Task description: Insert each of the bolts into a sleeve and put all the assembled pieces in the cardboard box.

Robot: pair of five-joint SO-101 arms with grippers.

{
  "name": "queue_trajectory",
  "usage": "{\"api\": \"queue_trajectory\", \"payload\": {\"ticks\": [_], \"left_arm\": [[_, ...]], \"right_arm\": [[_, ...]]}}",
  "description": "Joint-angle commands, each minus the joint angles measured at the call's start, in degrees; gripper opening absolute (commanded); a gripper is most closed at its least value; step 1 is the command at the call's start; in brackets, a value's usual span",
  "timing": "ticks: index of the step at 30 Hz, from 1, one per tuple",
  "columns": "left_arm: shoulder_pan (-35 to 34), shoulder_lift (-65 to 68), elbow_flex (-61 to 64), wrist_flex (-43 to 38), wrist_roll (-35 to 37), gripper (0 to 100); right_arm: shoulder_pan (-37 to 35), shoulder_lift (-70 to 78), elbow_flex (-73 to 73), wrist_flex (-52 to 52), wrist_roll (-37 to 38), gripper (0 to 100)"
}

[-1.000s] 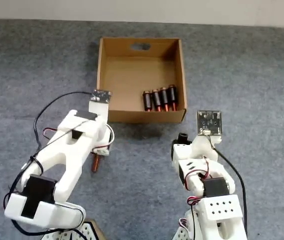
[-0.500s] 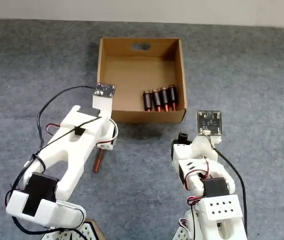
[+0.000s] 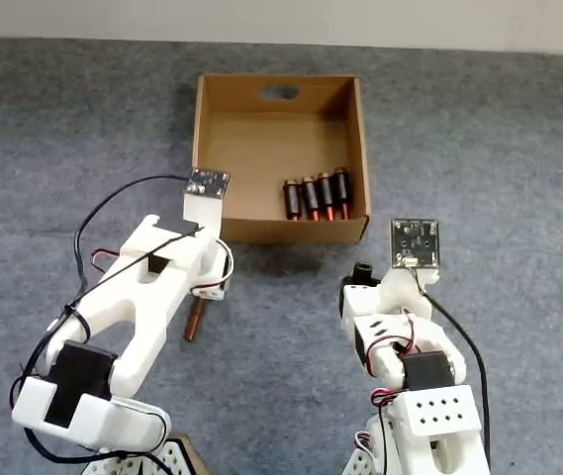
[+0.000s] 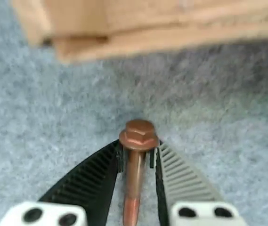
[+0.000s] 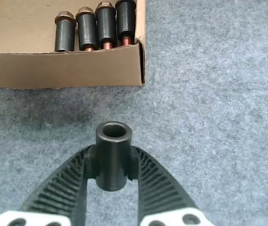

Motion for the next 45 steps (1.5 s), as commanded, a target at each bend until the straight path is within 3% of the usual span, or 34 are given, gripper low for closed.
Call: {"api": "queue_trajectory", "payload": {"ticks": [1,4,7,12,19,24,32,36,45], "left_arm": [[1.1,1.19,-1.27,-1.23,0.35,13],[1.1,2.42,-2.33,-1.05,0.35,11],[1.19,2.42,-2.59,0.44,0.35,0],[0.75,2.15,-3.74,3.78,0.35,1],[0.75,-6.46,-16.66,21.89,0.26,1],[1.1,-16.4,-19.21,26.11,0.62,1],[3.12,-30.99,-16.4,24.09,0.62,1],[9.19,-38.9,-16.04,17.23,0.7,1],[21.93,-55.52,-14.9,-0.44,0.7,1]], "right_arm": [[0.48,-0.92,-0.22,-1.36,-0.09,0.6],[0.48,-0.92,-0.22,-1.36,-0.09,0.6],[0.48,-0.92,-0.22,-1.36,-0.09,0.6],[0.48,-1.01,-0.22,-1.36,-0.09,0.6],[0.31,-1.01,-0.75,-1.36,-0.35,0.6],[0.13,-4.44,-0.92,-1.27,-0.53,0.6],[-1.54,-26.51,3.12,-1.36,-0.44,0.6],[-5.49,-34.68,6.37,-1.36,-0.18,0.6],[-6.73,-34.33,6.73,-1.54,-0.18,0.6]]}}
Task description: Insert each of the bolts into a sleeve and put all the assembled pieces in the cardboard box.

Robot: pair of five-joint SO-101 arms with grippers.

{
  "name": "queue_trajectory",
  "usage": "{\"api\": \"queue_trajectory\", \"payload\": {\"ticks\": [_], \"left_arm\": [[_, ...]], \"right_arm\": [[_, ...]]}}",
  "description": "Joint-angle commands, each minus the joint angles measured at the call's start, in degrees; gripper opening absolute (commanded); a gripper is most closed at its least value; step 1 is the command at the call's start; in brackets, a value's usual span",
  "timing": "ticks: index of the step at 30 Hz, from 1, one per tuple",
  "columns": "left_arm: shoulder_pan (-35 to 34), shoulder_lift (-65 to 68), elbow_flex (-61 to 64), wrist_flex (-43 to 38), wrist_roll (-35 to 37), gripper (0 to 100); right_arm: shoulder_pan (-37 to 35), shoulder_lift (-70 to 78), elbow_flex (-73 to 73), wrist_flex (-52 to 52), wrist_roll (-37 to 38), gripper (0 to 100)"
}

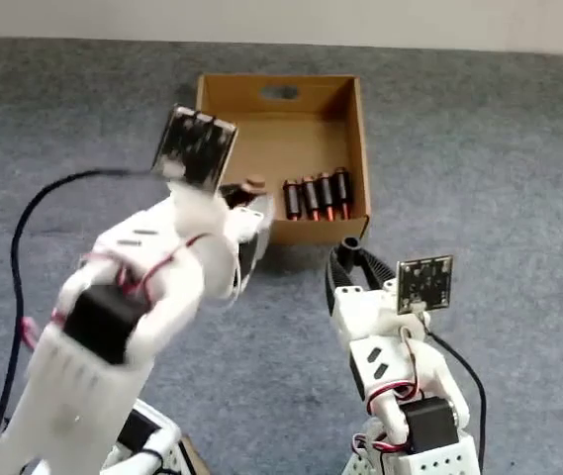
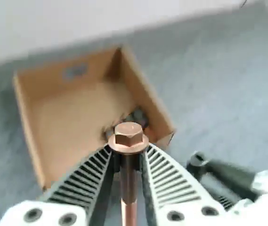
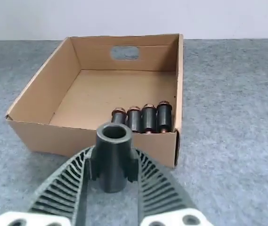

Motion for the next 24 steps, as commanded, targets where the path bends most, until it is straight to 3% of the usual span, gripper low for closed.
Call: {"api": "queue_trajectory", "payload": {"ticks": [1,6,9,16,24], "left_arm": [[4.88,-5.58,2.15,-10.29,0.35,1],[10.07,-7.25,14.46,-27.96,0.35,1],[10.77,-7.34,18.68,-34.55,0.35,1],[10.86,-6.81,19.3,-40.97,0.0,1],[10.86,2.15,18.86,-47.74,0.09,1]], "right_arm": [[-0.4,-1.19,-0.4,-2.15,-0.18,0.6],[-0.4,-1.27,0.92,-7.87,-0.18,0.6],[-0.4,-1.27,1.54,-11.65,-0.18,0.6],[-0.4,-1.27,2.07,-19.38,-0.09,0.6],[-0.4,-1.27,2.07,-19.82,-0.09,0.6]]}}
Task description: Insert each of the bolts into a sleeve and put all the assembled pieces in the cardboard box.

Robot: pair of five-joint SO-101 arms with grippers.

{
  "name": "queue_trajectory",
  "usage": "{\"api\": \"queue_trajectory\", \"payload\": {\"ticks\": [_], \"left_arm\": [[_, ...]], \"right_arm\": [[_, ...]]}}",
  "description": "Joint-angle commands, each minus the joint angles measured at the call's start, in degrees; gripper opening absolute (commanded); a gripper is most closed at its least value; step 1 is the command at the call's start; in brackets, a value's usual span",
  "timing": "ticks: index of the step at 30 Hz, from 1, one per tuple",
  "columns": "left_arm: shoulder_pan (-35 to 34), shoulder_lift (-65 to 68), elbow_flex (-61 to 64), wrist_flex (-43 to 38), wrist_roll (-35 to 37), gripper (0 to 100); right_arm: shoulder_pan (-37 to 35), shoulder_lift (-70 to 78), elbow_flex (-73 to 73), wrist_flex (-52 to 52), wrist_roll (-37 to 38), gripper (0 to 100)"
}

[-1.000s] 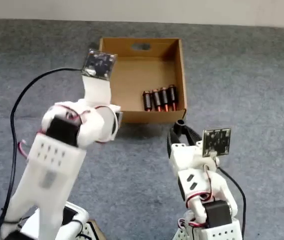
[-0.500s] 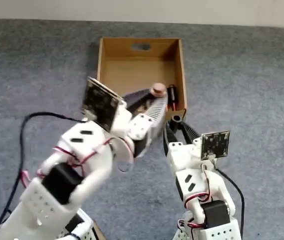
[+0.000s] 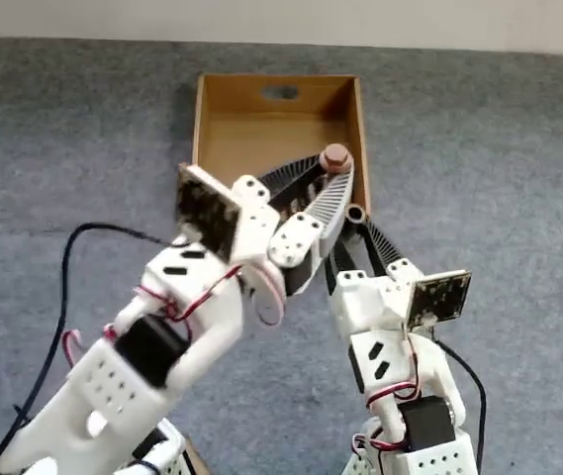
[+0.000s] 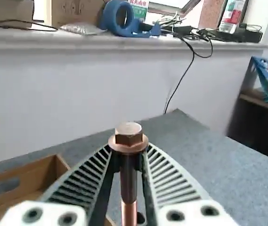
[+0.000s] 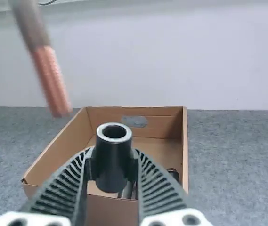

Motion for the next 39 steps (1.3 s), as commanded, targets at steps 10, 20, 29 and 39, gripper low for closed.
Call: {"api": "queue_trajectory", "payload": {"ticks": [10,20,29,39], "left_arm": [[0.92,6.9,-1.01,-6.24,0.0,1],[0.66,7.16,-0.66,-6.15,0.09,1],[0.48,7.25,-0.4,-5.89,0.09,1],[0.48,7.08,2.59,-5.89,0.0,1]], "right_arm": [[-0.22,-0.48,0.66,-1.27,-0.09,0.6],[-3.12,-0.48,3.03,-1.27,0.0,0.6],[-3.03,-0.48,3.03,-1.27,8.35,0.6],[-3.03,-0.57,2.51,-1.36,11.16,0.6]]}}
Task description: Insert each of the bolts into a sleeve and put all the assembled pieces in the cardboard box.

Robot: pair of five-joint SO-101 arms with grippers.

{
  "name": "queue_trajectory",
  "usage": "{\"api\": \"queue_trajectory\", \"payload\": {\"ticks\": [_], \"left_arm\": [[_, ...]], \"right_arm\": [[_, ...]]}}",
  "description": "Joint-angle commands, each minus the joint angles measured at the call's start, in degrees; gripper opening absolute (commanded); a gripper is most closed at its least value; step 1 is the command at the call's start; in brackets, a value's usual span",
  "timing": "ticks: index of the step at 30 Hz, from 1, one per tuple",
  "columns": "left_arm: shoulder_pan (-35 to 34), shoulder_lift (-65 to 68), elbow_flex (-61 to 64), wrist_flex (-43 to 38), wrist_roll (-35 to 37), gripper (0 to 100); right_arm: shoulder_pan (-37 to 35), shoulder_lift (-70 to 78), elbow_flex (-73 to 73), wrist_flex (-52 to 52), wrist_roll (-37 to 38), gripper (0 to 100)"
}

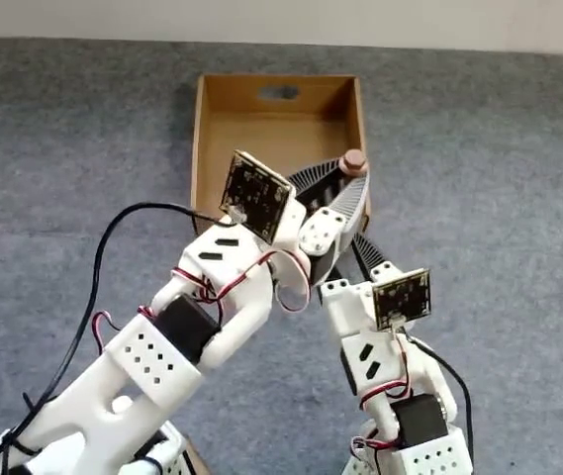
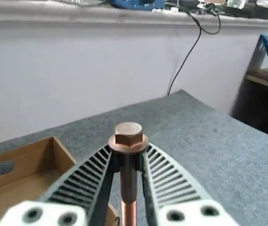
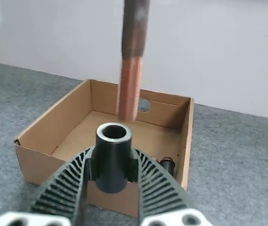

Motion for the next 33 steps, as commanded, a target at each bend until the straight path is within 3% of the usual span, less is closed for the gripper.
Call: {"api": "queue_trajectory", "payload": {"ticks": [1,13,18,26,33], "left_arm": [[0.31,-0.4,0.66,-0.97,0.0,1],[-0.84,-0.57,0.92,-0.7,0.0,1],[-1.45,-0.66,0.57,6.15,0.26,1],[-1.1,-0.66,0.84,6.86,0.26,1],[-1.27,-9.1,1.01,21.01,0.35,1]], "right_arm": [[-0.4,-0.57,-1.19,-1.36,0.7,0.6],[-0.4,-0.57,-1.19,-1.36,0.7,0.6],[-0.4,-0.57,-1.19,-1.36,0.7,0.6],[-0.4,-0.57,-1.1,-1.36,0.7,0.6],[-0.4,-0.57,-1.1,-1.36,0.7,0.6]]}}
